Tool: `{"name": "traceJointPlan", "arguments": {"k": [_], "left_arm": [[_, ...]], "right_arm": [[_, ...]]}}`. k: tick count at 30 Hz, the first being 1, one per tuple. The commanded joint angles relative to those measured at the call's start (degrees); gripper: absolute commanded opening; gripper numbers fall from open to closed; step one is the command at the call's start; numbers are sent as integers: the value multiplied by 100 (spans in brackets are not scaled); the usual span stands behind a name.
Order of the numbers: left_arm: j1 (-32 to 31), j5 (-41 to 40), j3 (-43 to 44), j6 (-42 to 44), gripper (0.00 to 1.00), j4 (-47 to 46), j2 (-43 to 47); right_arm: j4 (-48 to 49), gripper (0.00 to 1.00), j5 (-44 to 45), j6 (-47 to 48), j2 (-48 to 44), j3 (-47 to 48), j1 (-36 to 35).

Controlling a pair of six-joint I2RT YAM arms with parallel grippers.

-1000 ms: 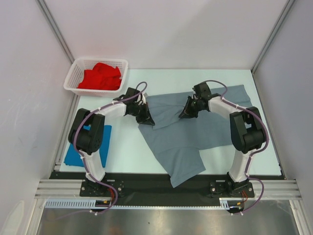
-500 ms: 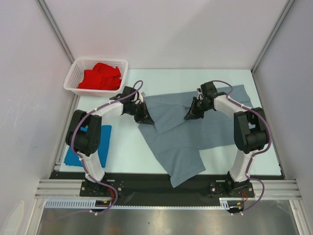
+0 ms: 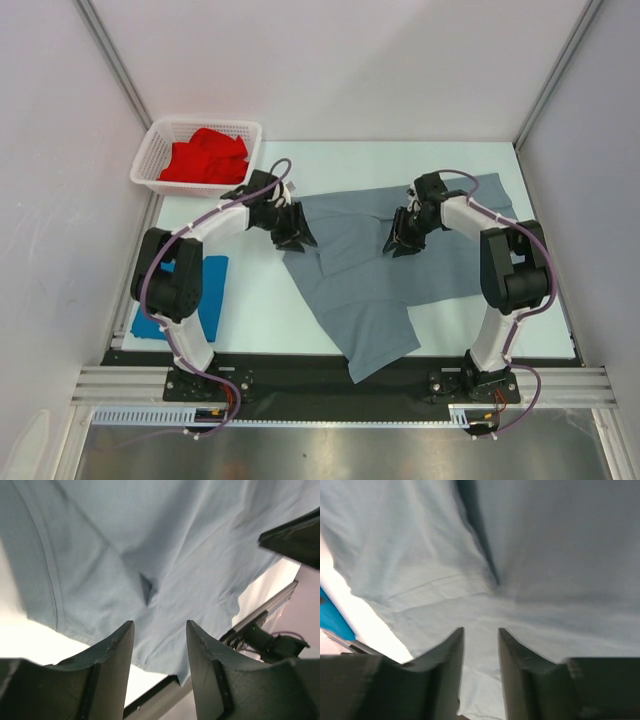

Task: Fold and stack the t-shirts
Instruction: Fold the tshirt

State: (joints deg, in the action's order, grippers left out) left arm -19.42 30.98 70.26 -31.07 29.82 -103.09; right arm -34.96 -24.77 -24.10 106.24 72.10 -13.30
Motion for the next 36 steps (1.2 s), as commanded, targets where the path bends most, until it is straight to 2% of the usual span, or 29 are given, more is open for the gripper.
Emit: {"name": "traceJointPlan", "arguments": {"k": [1,3,5,6,10,14,18,32,36], "left_arm": [[52,-112,532,286,50,-55,290],[44,135,454,163,47,-213,246],[-35,424,174,-13,50,-555,254],[-79,504,85,-39,55,-783,263],[-430,646,-257,-83,58,-1031,149],[-501,550,-373,-101,58,-1259,96],[-528,488,-346,-57,58,-1260,0],[-677,-153,-627,-154,58,-1172,96],[-677,12,-724,-294,58,-1320,-27]], "right_arm": [[207,43,413,222,-515,-142,64],[525,46,185,73,-473,-91,65],[525,47,-27,-85,-297,41,64],[525,49,-62,-86,-244,76,64],[587,50,-54,124,-77,85,73],[955,47,-106,353,90,59,82],[1070,41,-168,432,345,103,99],[1035,36,-19,634,425,68,108],[1096,34,-177,582,477,42,82]]}}
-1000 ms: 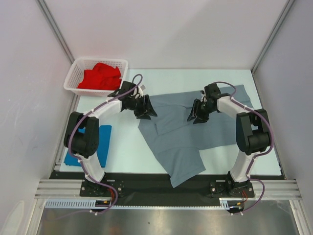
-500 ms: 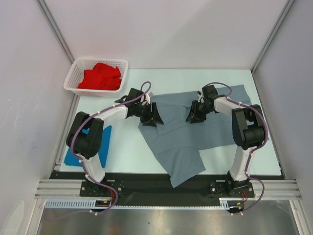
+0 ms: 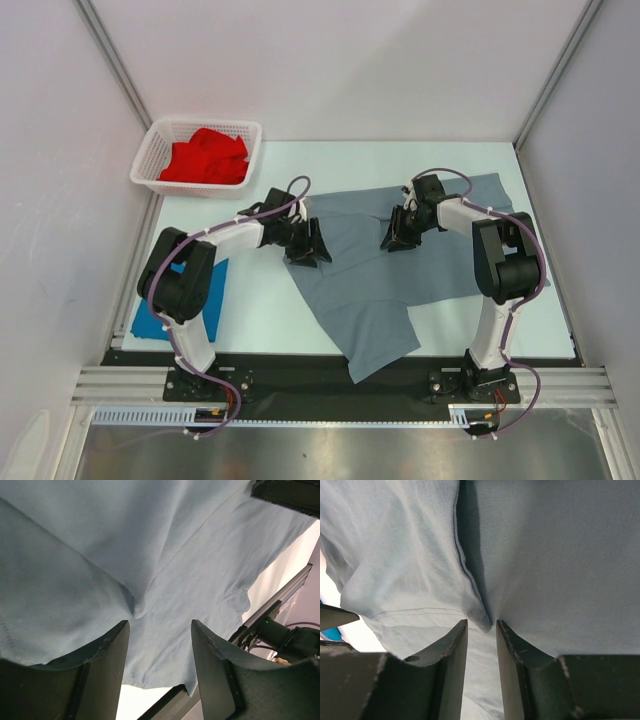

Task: Fold and stack the t-shirts
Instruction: Fold the tshirt

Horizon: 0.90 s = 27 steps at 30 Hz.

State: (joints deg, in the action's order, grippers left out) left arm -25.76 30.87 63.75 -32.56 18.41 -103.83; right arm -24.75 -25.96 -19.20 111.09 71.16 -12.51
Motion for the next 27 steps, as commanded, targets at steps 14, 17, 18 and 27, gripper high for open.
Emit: {"name": "traceJointPlan", "arguments": {"k": [14,17,18,27], "left_arm": [[-114,358,-161,-436,49,-725,-392],[-122,454,-169,-497,37,-786,-401],[-122,446,-169,-532,34,-787,-384],[-122,788,-204,-848,3,-839,-252]], "right_arm": [[190,26,-182,30,150,56,-23],[155,22,-182,30,185,100,-23],[146,22,-156,30,185,100,-14],[-73,0,-58,-48,-78,301,73]]}}
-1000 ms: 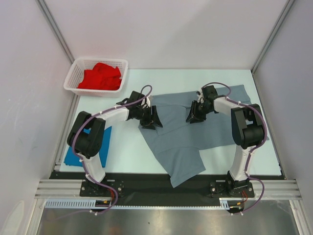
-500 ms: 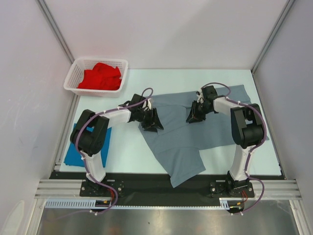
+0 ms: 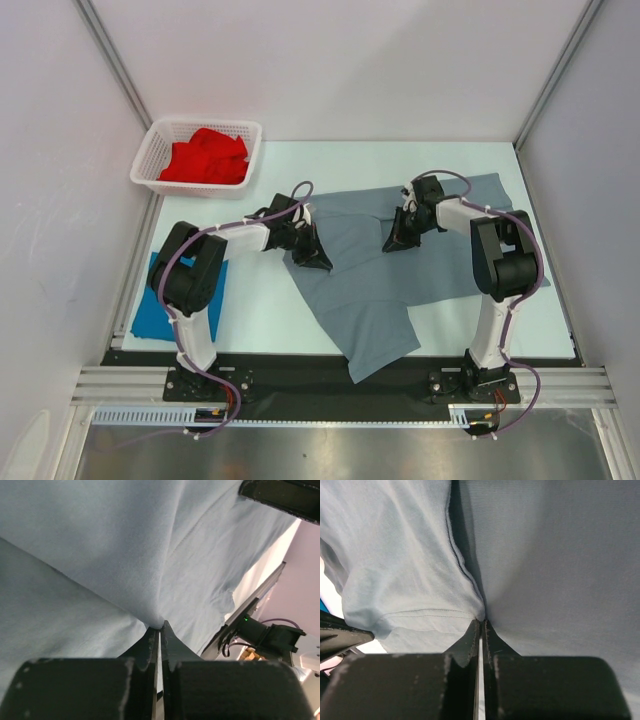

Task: Fold and stack the t-shirts
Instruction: Fold the tshirt

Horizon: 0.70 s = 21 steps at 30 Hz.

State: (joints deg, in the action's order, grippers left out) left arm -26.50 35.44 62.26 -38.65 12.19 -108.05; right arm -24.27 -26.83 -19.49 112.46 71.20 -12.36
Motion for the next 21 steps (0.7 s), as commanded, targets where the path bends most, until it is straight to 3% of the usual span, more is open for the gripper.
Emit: {"name": "traceJointPlan", "arguments": {"k": [1,21], "left_arm": [[-48,349,-91,-283,3,-243,231],[-39,657,-179,-336,6,-111,74]], "right_arm": [[-217,0,11,-29,-234,350,58],[-1764,0,-156,147,337,1546,129]]}}
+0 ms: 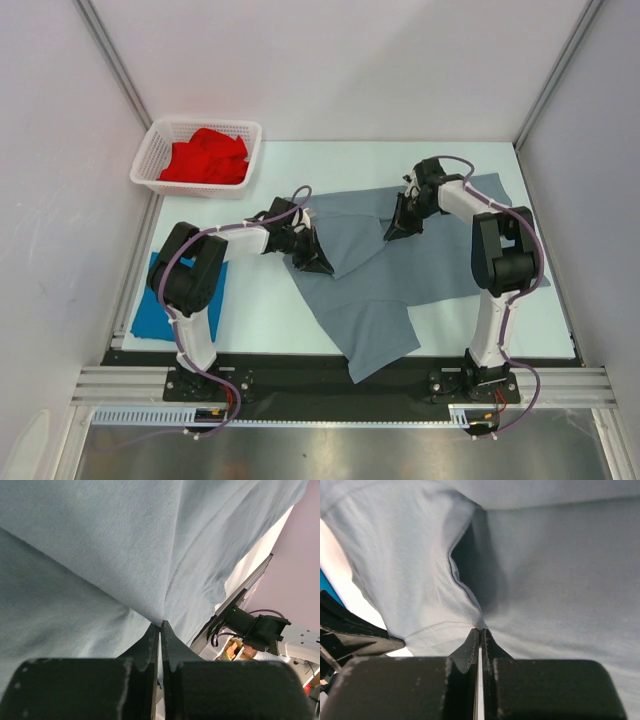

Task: Fold and stack the t-shirts
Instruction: Fold the tshirt

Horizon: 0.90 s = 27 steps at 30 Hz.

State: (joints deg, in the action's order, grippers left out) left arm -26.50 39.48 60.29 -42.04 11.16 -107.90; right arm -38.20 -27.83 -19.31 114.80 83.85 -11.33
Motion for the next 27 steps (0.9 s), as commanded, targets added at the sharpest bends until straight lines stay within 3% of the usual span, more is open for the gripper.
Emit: {"name": "traceJointPlan", "arguments": {"k": [1,7,11,13,16,18,22,27], "left_arm": [[-48,253,18,20,6,9,58],[-30,121,70,240,16,368,120],[83,-133,290,634,31,869,250],[189,-509,543,898,33,1508,488],[294,-1055,930,1461,44,2099,1041],[426,-908,1072,1602,48,2057,1139],[532,-889,1834,1734,49,2082,710],[602,-1932,2583,2480,56,2092,182]], "right_arm": [[-425,0,-64,138,130,315,35],[-874,0,-126,138,271,298,35],[-917,14,49,103,209,263,61],[-1005,17,164,138,-35,254,61],[-953,23,638,200,-344,315,-96],[-778,33,946,121,-327,456,-150],[-400,37,1026,15,-38,790,-150],[145,39,753,-318,297,1089,-150]]}}
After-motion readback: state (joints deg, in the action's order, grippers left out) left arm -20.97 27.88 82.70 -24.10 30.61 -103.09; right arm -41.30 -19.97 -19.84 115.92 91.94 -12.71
